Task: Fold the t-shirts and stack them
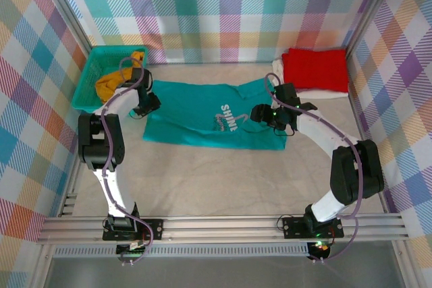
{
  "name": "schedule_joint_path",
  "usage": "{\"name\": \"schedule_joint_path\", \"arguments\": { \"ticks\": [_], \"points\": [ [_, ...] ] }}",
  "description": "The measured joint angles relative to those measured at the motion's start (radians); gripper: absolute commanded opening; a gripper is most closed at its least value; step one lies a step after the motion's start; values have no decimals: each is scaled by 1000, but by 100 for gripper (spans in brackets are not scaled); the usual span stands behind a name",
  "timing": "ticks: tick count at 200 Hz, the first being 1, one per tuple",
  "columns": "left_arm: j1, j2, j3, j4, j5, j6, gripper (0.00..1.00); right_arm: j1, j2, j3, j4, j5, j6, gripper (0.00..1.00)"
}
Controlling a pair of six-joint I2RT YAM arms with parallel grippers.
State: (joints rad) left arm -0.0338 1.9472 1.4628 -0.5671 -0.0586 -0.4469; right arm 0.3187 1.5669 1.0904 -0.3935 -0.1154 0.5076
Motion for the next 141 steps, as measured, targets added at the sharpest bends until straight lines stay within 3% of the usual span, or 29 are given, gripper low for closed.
{"name": "schedule_joint_path", "arguments": {
  "ticks": [23, 41, 63, 91, 141],
  "points": [
    [0, -36, -51, 8, -6, -11, 35, 0, 0, 0, 0, -2, 0, 73],
    [-8, -105, -132, 29, -6, -14, 32, 1, 0, 0, 1, -12, -1, 66],
    [-24, -231, -274, 58, -2, -29, 30, 8, 5, 0, 2, -25, -3, 52],
    [-34, -288, -369, 74, 29, -32, 24, 17, 50, 0, 5, -35, 5, 25],
    [-21, -201, -429, 147, 95, -44, 23, 22, 162, 0, 4, -23, 40, 22]
  ]
}}
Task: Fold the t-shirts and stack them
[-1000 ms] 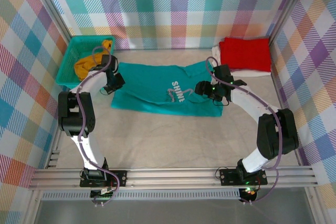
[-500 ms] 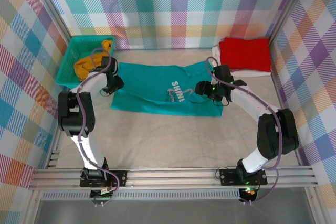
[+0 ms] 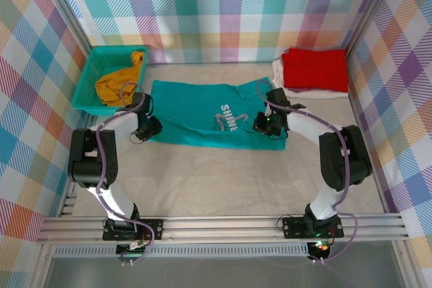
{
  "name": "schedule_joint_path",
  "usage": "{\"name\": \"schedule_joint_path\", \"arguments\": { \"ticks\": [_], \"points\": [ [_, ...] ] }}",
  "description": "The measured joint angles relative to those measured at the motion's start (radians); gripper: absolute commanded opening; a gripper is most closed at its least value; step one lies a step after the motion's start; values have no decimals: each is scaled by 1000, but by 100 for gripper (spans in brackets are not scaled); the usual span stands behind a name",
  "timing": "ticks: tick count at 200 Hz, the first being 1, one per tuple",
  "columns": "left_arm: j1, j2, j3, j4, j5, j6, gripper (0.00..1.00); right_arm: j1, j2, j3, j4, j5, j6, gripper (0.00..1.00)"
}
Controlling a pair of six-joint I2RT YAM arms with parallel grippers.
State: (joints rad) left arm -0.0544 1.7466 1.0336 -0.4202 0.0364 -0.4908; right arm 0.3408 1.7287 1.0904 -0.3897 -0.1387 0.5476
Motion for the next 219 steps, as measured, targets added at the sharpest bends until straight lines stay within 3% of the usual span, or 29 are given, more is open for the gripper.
{"name": "schedule_joint_path", "arguments": {
  "ticks": [36, 52, 93, 150, 163, 189, 219],
  "points": [
    [17, -4, -50, 58, 27, -34, 12, -12, 56, -11, 5, 0, 61, 23],
    [24, -42, -104, 93, 43, -45, 0, -24, 57, -57, 19, -2, 93, 23],
    [24, -171, -246, 102, 89, -86, 0, -89, -45, -224, 121, -47, 180, 23],
    [24, -259, -282, -60, 77, -96, 0, -127, -161, -312, 61, -41, 254, 29],
    [25, -284, -287, -103, 62, -92, 16, -133, -178, -311, 27, -21, 249, 32],
    [26, -366, -288, -177, 50, -83, 36, -132, -216, -300, -9, -12, 217, 40],
    [25, -476, -263, -229, 49, -69, 39, -68, -224, -208, -55, 11, 158, 47]
  ]
}}
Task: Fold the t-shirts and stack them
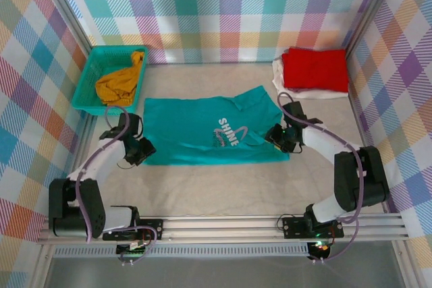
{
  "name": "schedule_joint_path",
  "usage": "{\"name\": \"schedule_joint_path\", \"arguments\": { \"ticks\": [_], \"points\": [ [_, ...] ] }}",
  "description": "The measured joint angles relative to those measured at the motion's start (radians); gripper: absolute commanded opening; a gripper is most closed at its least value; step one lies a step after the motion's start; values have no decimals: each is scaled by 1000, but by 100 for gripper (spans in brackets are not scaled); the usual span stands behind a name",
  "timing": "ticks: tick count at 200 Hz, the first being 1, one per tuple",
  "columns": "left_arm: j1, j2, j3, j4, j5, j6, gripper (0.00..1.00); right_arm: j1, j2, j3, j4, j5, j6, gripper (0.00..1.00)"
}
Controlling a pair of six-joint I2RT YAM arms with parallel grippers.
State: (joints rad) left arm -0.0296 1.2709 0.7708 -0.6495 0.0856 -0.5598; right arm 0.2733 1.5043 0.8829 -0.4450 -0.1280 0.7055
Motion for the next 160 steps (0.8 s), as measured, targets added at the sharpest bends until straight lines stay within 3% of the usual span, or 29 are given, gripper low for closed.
{"name": "schedule_joint_path", "arguments": {
  "ticks": [34, 82, 116, 143, 160],
  "points": [
    [-51, 34, 87, 29, 3, 14, 37, 43, 43, 61, 14, 9, -6, 56],
    [-111, 195, 98, 140, 23, 29, 36, 40, 134, 69, 53, 12, 7, 53],
    [-112, 273, 98, 190, 22, 30, 36, 40, 194, 106, 85, 3, 18, 35],
    [-112, 292, 98, 212, 21, 30, 35, 40, 208, 126, 99, 0, 19, 10],
    [-112, 299, 98, 215, 18, 30, 35, 40, 208, 136, 101, 0, 11, 4]
  ]
}}
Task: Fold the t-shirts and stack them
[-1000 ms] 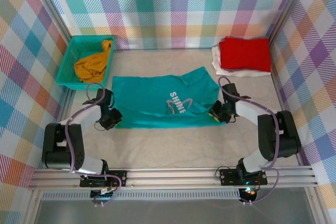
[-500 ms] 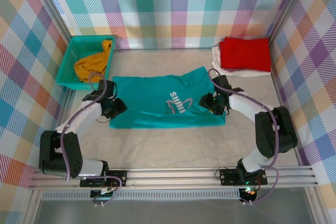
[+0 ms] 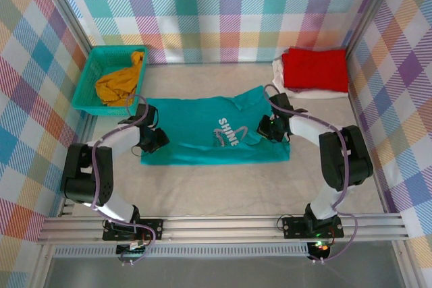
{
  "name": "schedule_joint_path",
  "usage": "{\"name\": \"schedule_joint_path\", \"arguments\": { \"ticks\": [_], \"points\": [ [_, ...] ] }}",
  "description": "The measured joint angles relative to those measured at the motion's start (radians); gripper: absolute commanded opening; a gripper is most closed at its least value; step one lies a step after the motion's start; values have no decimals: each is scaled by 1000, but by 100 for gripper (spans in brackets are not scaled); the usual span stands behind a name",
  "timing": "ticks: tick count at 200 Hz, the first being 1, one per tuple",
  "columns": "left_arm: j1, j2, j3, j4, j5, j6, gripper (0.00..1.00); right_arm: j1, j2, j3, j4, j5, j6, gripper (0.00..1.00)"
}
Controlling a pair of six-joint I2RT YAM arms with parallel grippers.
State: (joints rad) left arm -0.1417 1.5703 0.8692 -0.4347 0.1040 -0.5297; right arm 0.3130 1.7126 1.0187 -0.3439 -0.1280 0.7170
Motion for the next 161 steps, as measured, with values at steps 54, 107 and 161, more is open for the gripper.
{"name": "schedule_joint_path", "arguments": {
  "ticks": [54, 107, 161],
  "points": [
    [0, 3, 26, -3, -34, -4, 36, 0, 0, 81, -19, -3, -24, 0],
    [0, 0, 68, 14, -62, -5, 39, 1, 26, 215, -14, -42, -96, 50],
    [3, 0, 83, 10, -122, 2, 42, 0, 51, 290, -70, 17, -135, 55]
  ]
}}
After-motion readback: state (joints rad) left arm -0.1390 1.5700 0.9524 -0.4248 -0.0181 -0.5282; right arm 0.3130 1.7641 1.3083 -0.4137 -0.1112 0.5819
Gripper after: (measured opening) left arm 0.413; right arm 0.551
